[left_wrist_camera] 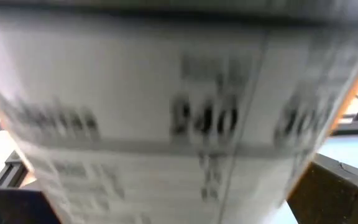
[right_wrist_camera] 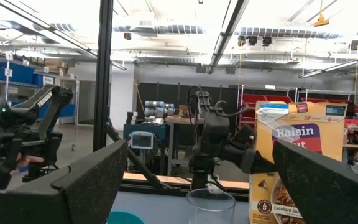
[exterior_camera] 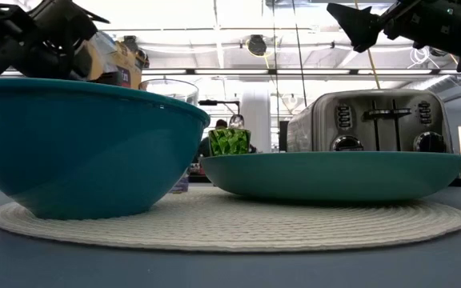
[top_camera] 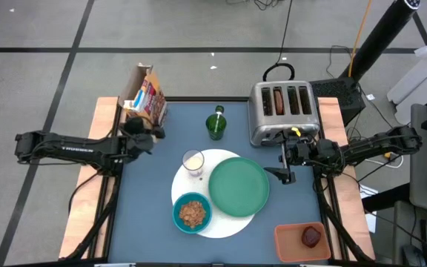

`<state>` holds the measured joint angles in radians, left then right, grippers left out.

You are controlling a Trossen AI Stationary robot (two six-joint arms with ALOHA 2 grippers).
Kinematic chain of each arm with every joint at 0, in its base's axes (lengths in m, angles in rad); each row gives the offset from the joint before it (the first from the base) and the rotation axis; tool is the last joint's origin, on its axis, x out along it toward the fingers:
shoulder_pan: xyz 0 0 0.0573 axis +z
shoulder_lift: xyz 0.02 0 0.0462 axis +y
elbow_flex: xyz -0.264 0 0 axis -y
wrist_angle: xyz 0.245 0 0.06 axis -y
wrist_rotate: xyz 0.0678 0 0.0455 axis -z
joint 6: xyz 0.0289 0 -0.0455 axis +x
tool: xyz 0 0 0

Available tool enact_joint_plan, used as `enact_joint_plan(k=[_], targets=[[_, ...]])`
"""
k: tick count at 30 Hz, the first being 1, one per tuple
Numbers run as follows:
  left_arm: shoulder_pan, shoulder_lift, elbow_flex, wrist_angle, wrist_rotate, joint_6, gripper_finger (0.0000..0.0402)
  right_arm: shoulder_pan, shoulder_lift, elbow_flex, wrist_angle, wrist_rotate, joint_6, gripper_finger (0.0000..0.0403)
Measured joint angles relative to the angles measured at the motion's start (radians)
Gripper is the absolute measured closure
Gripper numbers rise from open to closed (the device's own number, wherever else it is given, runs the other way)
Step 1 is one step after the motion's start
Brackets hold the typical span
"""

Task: Arrange a breakfast setting
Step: Pour the cereal from the cereal box into the blue bowl

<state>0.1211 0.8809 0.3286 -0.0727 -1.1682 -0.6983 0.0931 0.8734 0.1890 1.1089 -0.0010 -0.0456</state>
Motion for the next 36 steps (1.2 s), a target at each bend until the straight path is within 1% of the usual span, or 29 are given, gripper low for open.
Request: enact_joint_plan(k=[10,17,24,36], targets=[[0.000,-0.093,0.000,0.087,-0.014,0.161,0.0030,0.000,0.000,0.000,0.000,0.000,0.000,0.0009],[0.000,-0.149,0.000,0.215,-0.014,0.308,0.0030,0.000,0.000,0.000,0.000,0.000,0.000,0.0009],[0.000,-0.157,0.000,0.371,-0.013,0.465,0.0030,0.000,0.000,0.000,0.000,0.000,0.000,0.0009],[0.000,-0.157,0.000,0.601,-0.013,0.660,0.0030,0.000,0.000,0.000,0.000,0.000,0.000,0.0009]])
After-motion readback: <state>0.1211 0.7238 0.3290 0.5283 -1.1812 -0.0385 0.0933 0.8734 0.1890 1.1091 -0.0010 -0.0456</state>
